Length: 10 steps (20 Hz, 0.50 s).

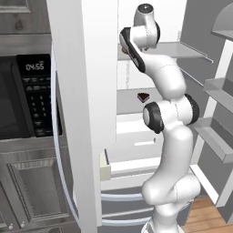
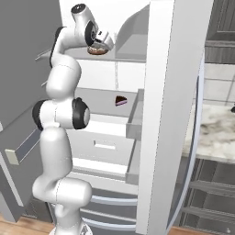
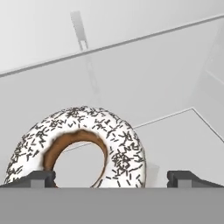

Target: Take the donut and cake from the fridge and place them on the empty tray on the dining counter.

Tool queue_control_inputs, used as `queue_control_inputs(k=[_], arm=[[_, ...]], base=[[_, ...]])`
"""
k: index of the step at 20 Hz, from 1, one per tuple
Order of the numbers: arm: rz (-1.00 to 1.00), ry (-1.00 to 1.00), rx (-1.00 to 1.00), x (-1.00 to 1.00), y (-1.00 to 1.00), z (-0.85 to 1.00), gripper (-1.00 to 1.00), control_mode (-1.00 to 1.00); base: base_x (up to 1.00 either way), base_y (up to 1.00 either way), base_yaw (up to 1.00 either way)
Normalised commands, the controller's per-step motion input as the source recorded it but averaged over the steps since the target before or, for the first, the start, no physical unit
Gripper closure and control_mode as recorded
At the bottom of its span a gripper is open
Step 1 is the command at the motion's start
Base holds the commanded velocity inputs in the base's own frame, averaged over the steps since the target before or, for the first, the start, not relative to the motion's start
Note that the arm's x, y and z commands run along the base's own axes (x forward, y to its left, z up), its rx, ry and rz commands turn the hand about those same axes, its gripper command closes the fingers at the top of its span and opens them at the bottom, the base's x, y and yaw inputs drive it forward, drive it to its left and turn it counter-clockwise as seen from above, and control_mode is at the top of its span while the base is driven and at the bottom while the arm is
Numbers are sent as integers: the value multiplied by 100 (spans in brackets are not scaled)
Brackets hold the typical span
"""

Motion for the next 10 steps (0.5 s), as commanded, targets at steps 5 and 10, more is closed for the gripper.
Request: queue_control_inputs(k=[5,10], arm=[[-19,15,0,54,-69,-100,-100,-100],[-21,33,0,56,-49,-100,-100,-100]], base=[[0,0,0],[0,0,0]])
